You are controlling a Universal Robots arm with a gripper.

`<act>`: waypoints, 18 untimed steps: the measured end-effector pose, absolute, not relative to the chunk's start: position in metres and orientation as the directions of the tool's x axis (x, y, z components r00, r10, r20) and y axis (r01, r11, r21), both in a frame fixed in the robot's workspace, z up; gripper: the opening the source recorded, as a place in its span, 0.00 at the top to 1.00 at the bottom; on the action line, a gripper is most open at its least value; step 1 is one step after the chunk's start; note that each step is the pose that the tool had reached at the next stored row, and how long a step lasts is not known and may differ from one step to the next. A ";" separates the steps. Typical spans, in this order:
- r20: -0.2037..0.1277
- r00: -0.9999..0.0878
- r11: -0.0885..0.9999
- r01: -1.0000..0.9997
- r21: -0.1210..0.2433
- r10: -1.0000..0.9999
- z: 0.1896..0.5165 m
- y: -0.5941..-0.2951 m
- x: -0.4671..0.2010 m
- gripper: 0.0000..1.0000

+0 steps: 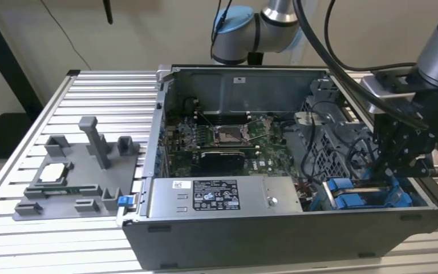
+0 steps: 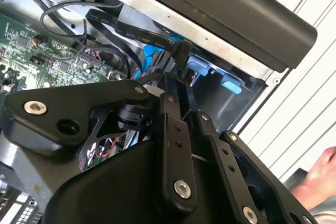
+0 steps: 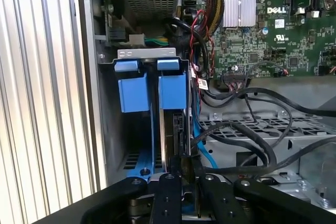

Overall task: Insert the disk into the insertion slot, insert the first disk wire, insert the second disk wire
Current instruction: 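Insert the first disk wire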

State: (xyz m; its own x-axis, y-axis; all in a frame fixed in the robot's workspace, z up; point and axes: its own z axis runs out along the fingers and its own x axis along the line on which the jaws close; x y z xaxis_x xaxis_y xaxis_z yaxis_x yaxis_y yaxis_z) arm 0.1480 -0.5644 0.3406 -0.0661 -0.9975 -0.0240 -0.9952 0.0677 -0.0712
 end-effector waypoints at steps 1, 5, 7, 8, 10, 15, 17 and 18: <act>-0.024 -0.066 0.068 -0.995 -0.071 -0.998 0.340 -0.564 0.148 1.00; -0.024 -0.066 0.067 -0.995 -0.071 -0.998 0.340 -0.564 0.148 1.00; -0.024 -0.065 0.067 -0.995 -0.071 -0.998 0.339 -0.565 0.148 1.00; -0.024 -0.065 0.067 -0.995 -0.071 -0.998 0.339 -0.565 0.148 1.00; -0.024 -0.065 0.067 -0.995 -0.071 -0.998 0.339 -0.565 0.148 1.00; -0.024 -0.065 0.067 -0.995 -0.071 -0.998 0.338 -0.565 0.148 1.00; -0.024 -0.063 0.065 -0.995 -0.071 -0.998 0.338 -0.565 0.148 1.00; -0.024 -0.062 0.063 -0.995 -0.071 -0.998 0.338 -0.565 0.148 1.00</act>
State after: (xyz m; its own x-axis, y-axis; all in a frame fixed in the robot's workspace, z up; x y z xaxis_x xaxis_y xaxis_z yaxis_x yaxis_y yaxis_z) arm 0.1480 -0.5653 0.3381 -0.0615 -0.9978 -0.0241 -0.9955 0.0631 -0.0712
